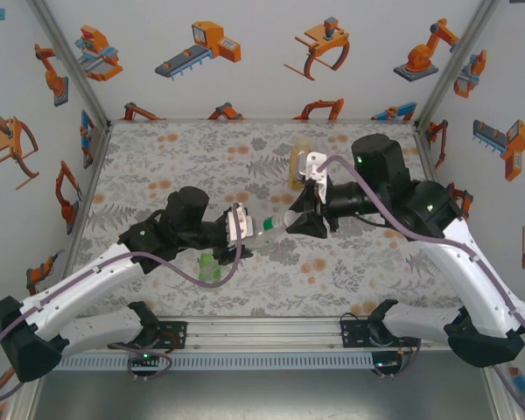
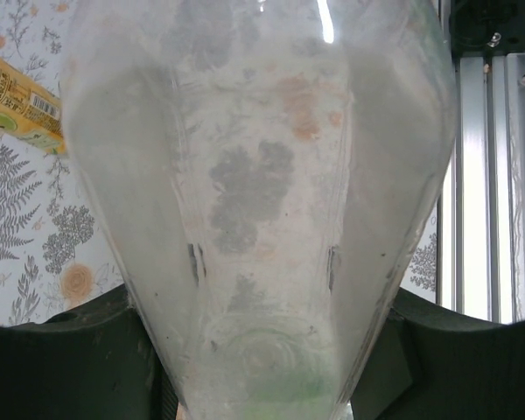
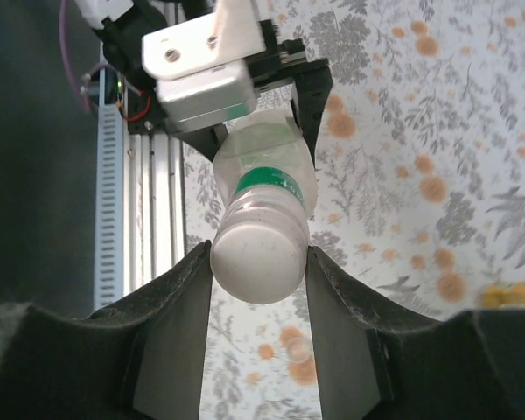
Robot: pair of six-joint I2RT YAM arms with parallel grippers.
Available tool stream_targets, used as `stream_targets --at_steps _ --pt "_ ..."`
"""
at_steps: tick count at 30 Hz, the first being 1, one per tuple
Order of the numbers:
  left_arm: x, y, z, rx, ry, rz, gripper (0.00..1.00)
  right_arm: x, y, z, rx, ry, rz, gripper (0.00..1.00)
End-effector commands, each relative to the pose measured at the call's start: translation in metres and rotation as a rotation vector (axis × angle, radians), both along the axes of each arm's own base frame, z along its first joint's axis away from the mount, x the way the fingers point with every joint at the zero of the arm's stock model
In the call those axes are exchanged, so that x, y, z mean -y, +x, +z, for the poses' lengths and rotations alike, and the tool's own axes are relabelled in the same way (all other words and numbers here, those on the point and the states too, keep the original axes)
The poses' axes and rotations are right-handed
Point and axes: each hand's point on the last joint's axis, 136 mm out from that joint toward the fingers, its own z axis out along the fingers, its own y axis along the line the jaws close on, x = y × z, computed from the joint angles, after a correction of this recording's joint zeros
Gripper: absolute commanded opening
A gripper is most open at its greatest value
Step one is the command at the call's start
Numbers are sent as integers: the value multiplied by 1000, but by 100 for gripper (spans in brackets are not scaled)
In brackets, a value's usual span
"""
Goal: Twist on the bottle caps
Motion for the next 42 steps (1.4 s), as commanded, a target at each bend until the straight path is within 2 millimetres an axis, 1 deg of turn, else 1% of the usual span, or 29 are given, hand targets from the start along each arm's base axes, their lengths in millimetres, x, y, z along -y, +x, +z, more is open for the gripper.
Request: stream_targets --at_steps 1,7,11,17,28,37,42 --pt "-1 -10 10 13 -7 -53 0 12 -27 6 170 -1 155 0" --pt "-3 -12 14 12 -11 -58 0 14 -37 5 272 34 212 0" --pt "-2 -15 15 7 -14 -70 0 11 -40 4 278 52 234 0" --pt "-4 -18 11 15 11 -93 0 5 -35 -2 283 47 237 0" --pt "-7 -23 10 12 28 -109 0 -3 -22 -3 301 33 222 0" --pt "-5 -25 8 11 29 -125 0 -8 -27 -2 279 48 259 0" --pt "-4 -26 11 14 13 -135 0 -9 -31 -6 247 45 285 0"
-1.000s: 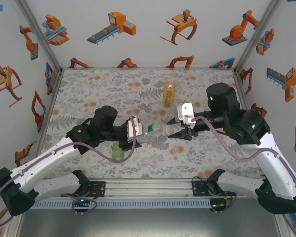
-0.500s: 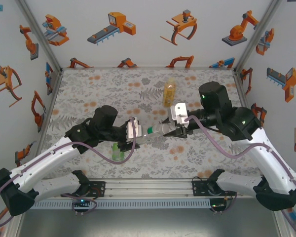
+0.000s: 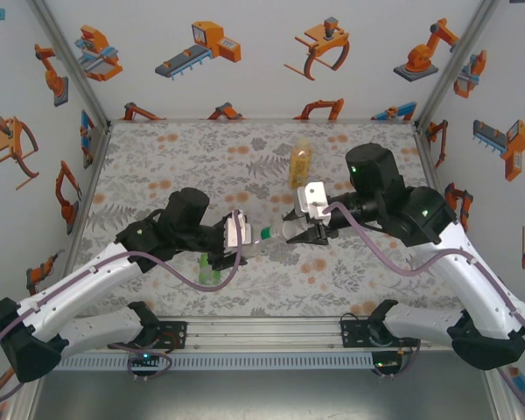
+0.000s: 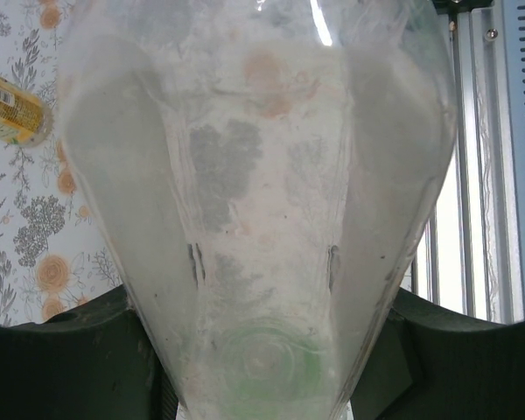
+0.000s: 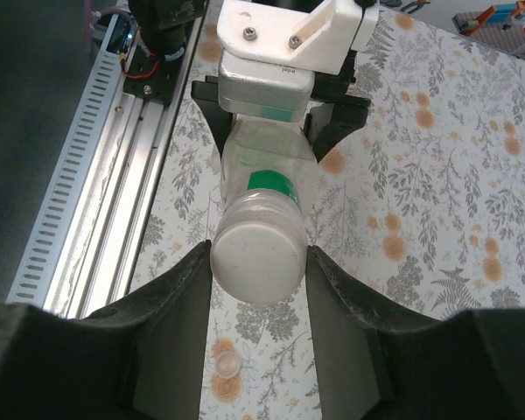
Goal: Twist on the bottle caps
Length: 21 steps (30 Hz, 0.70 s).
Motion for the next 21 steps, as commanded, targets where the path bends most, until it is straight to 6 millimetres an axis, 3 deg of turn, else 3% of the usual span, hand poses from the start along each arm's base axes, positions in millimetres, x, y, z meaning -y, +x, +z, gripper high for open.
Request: stream_targets --at_steps 1,21 --pt "6 -11 20 32 -62 -76 0 -4 -6 7 21 28 46 0" --pt "8 -23 35 37 -117 -113 0 7 -18 1 27 11 64 0"
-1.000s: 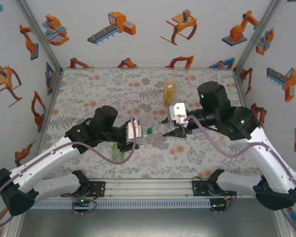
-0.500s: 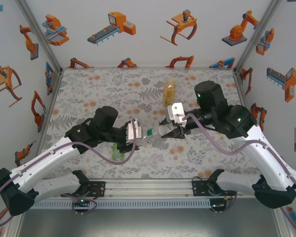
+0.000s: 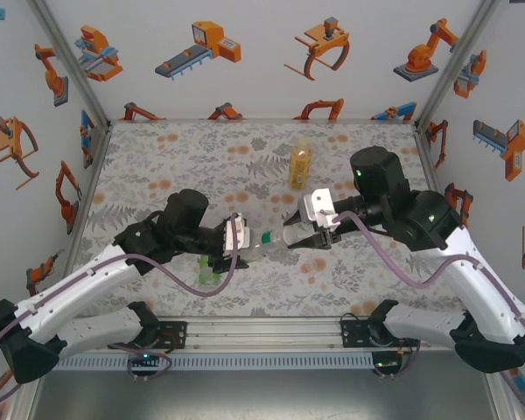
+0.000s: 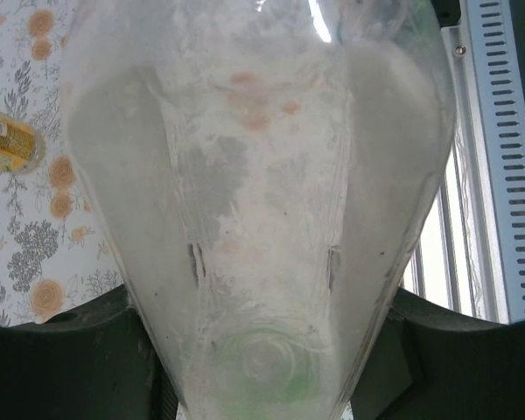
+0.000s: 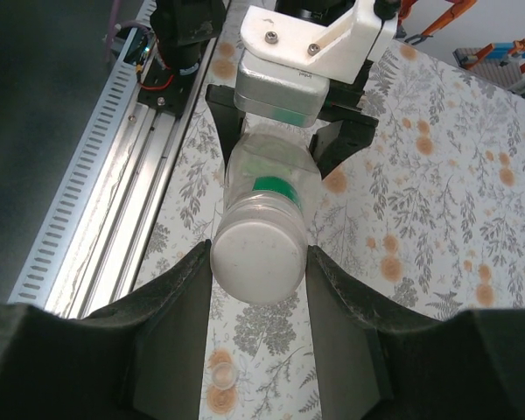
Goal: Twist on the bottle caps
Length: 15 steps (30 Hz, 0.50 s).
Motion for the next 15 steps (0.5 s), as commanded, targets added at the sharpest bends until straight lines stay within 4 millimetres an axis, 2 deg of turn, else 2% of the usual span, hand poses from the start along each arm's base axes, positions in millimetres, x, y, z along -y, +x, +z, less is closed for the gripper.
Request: stream_targets --at_steps 1,5,9,15 --pt "4 -10 25 37 -72 -63 0 2 -3 -7 -7 -23 11 0" --pt "4 -14 20 40 -48 -90 0 0 -5 -8 -34 -27 34 0" --pt "6 -14 23 40 -52 -92 0 -1 -8 -12 -78 -29 48 0" --pt "9 -11 26 41 -61 -84 0 -7 3 -15 -195 -33 -42 0"
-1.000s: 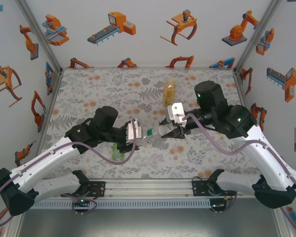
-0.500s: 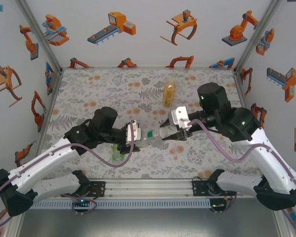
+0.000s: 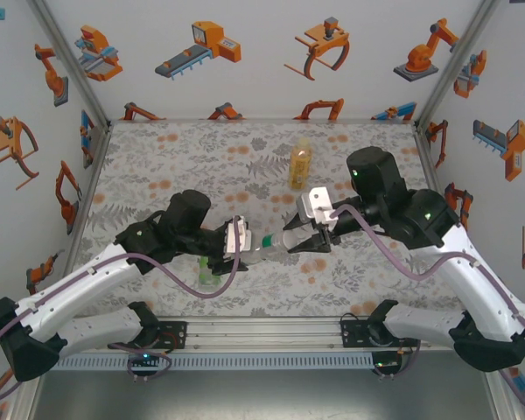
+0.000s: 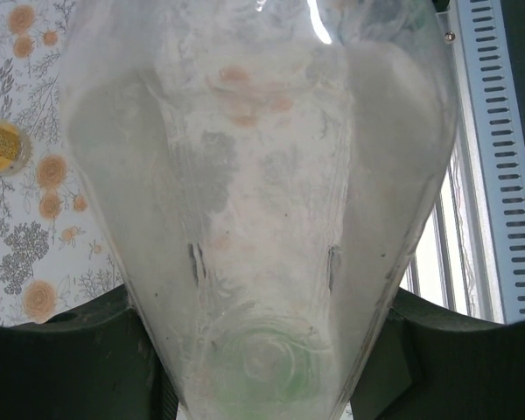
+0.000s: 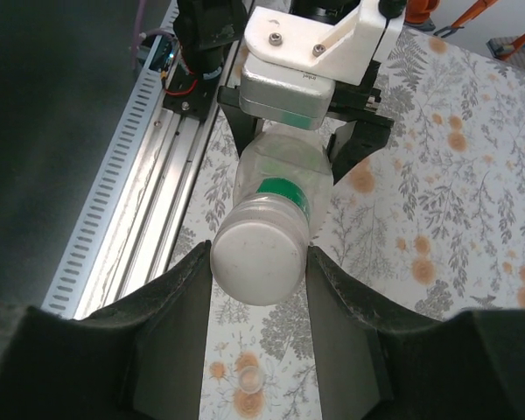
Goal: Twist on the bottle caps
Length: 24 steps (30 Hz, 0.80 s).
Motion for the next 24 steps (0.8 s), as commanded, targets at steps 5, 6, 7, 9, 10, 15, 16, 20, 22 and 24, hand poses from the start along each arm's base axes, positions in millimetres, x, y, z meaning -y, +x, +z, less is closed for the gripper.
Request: stream_targets --at_steps 5,6,7,9,10,15,16,20,22,24 --pt "11 2 30 54 -94 -16 0 -7 23 -12 -274 12 -233 0" --pt "12 5 29 61 -99 -2 0 -7 28 -11 -318 33 -286 0" --pt "13 8 31 72 -113 16 0 -7 36 -14 -377 53 -355 0" --pt "14 15 34 93 -137 47 0 -5 53 -15 -497 109 -498 0" --pt "16 19 35 99 -147 66 0 -3 62 -17 -571 132 -575 0" --pt "25 29 35 105 -154 84 0 13 91 -41 -1018 132 -939 0" --pt "27 31 35 105 -154 84 0 15 93 -48 -1112 110 -1000 0" --pt "34 36 37 120 -164 79 0 20 90 -77 -1455 27 -1187 0" --pt "36 37 36 126 -161 77 0 31 87 -99 -1621 2 -1330 0" --pt "38 39 36 129 -159 76 0 29 86 -102 -1668 13 -1333 0"
